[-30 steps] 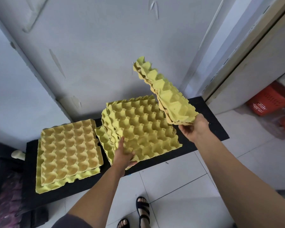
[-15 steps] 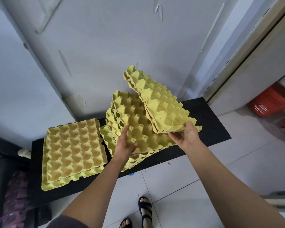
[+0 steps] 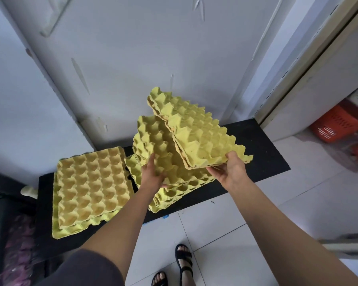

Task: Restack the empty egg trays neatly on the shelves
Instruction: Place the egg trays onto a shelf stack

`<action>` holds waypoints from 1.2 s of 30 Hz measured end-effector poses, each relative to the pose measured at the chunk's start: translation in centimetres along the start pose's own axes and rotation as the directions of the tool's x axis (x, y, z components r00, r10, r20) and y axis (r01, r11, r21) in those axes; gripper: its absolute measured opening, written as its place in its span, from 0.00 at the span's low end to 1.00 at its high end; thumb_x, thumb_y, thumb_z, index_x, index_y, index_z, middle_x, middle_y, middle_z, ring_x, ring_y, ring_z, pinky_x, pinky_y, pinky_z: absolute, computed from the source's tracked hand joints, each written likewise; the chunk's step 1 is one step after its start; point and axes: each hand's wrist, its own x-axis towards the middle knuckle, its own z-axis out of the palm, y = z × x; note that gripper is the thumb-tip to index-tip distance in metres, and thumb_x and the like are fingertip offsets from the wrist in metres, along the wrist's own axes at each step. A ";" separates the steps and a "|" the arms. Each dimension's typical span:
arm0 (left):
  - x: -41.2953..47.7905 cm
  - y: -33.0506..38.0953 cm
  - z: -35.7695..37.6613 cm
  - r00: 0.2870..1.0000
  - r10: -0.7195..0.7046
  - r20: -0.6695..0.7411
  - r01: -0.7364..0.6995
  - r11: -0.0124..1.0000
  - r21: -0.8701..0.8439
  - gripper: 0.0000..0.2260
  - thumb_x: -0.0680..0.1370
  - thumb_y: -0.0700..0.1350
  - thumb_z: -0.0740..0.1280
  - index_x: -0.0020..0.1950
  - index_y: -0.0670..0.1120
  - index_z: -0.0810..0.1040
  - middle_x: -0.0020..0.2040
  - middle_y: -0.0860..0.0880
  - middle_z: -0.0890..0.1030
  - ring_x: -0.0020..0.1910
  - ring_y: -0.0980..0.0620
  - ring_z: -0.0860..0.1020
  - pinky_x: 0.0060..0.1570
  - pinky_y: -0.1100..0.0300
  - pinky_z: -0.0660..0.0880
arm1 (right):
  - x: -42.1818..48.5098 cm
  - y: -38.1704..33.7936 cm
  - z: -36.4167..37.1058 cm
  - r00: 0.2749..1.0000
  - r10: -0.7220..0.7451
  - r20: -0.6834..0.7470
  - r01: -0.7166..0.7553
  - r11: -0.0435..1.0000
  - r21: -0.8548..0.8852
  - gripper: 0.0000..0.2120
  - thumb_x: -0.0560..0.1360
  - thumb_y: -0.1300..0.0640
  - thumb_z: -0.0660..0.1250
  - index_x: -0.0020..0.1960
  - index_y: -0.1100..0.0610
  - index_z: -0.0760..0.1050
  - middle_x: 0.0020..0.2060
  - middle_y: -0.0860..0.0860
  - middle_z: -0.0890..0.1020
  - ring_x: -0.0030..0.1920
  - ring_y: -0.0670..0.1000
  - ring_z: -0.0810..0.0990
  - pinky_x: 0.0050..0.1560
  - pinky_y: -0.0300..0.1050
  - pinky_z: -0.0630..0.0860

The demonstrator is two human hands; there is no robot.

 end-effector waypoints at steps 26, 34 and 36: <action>-13.3 11.0 -6.5 0.946 0.077 -0.315 -0.216 0.874 -0.435 0.30 0.72 0.32 0.69 0.69 0.52 0.64 0.57 0.47 0.78 0.54 0.45 0.79 0.53 0.44 0.77 | -9.4 -0.5 2.0 0.900 -0.093 0.425 0.117 0.993 -0.031 0.24 0.74 0.44 0.69 0.64 0.54 0.69 0.56 0.58 0.77 0.50 0.60 0.81 0.48 0.57 0.81; -25.8 9.5 -13.1 0.861 0.143 -0.488 -0.375 0.827 -0.419 0.26 0.69 0.31 0.66 0.66 0.46 0.71 0.54 0.41 0.80 0.50 0.41 0.81 0.47 0.44 0.79 | -14.0 -0.9 2.1 0.835 -0.245 0.493 0.314 0.947 -0.061 0.28 0.73 0.46 0.69 0.70 0.50 0.64 0.63 0.54 0.74 0.58 0.58 0.77 0.44 0.51 0.79; -28.8 9.7 -15.1 0.812 0.176 -0.557 -0.431 0.823 -0.369 0.22 0.71 0.29 0.62 0.63 0.44 0.73 0.52 0.42 0.80 0.49 0.42 0.81 0.42 0.50 0.79 | -15.8 -0.1 3.4 0.802 -0.243 0.546 0.317 0.948 -0.043 0.20 0.74 0.52 0.69 0.64 0.52 0.71 0.61 0.55 0.76 0.57 0.58 0.77 0.41 0.49 0.78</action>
